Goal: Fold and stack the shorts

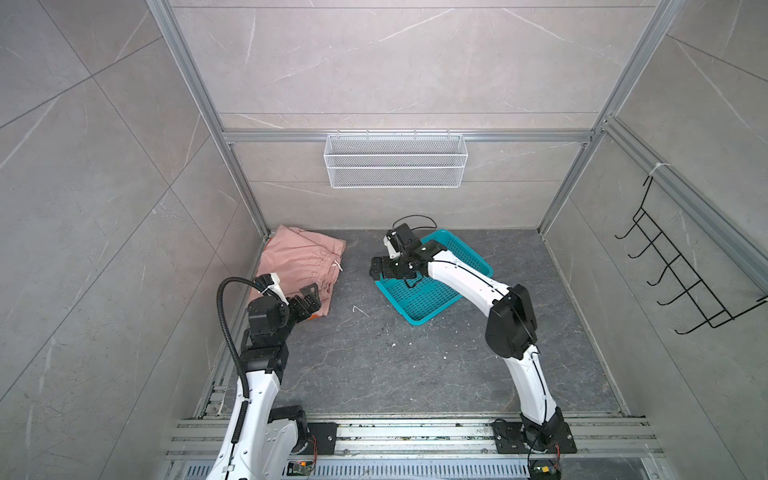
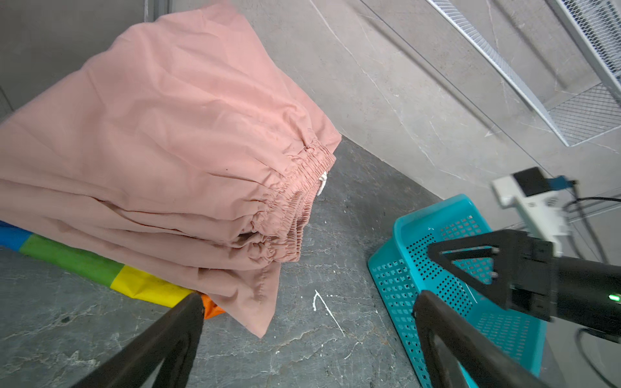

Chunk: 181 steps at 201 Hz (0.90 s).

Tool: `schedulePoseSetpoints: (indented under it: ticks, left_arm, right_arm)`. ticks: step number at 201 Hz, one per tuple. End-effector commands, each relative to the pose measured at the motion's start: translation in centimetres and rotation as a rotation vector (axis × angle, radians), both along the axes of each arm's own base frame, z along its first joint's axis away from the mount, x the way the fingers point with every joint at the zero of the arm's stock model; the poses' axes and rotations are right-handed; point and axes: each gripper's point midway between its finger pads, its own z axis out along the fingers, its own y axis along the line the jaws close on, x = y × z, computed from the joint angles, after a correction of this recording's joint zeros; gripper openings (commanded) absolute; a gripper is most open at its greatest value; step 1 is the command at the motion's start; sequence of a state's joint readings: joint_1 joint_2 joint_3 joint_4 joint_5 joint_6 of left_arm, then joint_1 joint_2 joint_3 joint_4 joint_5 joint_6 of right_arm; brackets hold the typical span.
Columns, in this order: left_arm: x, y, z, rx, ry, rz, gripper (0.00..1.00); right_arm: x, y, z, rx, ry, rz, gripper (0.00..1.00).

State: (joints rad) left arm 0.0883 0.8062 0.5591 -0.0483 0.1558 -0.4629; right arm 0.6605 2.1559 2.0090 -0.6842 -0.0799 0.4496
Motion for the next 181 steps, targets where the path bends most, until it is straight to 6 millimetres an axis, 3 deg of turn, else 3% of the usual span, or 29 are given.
schedulePoseSetpoints:
  ticks: [1,30,51,63,72,102,117,137,157,181]
  left_arm:
    - [0.7,2.3,0.4,0.117,0.01,0.099,1.0]
    - [0.8,6.0,-1.4,0.274,0.057,0.257,1.0]
    - [0.4,8.2,-3.0,0.38,0.041,0.358,1.0]
    - [0.2,9.1,-3.9,0.426,0.016,0.405,1.0]
    - [0.4,9.2,-4.2,0.452,-0.017,0.411,1.0]
    - [2.0,8.5,-6.9,0.493,-0.024,0.337,1.0]
    - [3.6,6.7,-9.1,0.467,-0.004,0.217,1.0]
    - [6.0,4.1,-10.0,0.457,0.011,0.04,1.0]
    - [6.7,5.4,-11.5,0.46,-0.024,0.104,1.0]
    - [6.9,4.4,-12.1,0.462,0.007,0.041,1.0]
  right_arm:
    - [0.5,-7.1,6.9,-0.042,-0.167,-0.109,0.99]
    - [0.2,-19.9,8.7,-0.091,-0.271,-0.396,1.0]
    - [-1.3,-29.8,7.5,-0.205,-0.327,-0.674,0.99]
    - [-2.7,-34.0,6.4,-0.314,-0.363,-0.811,0.99]
    - [-3.4,-35.9,5.5,-0.367,-0.37,-0.868,1.0]
    - [-5.2,-38.7,1.5,-0.493,-0.378,-0.947,0.99]
    - [-5.6,-39.2,0.1,-0.535,-0.393,-0.952,1.0]
    - [-6.0,-39.9,-1.1,-0.599,-0.416,-0.944,0.99]
    - [-6.3,-40.4,-2.0,-0.644,-0.452,-0.93,0.99]
    - [-6.5,-40.3,-2.9,-0.62,-0.506,-0.931,1.0]
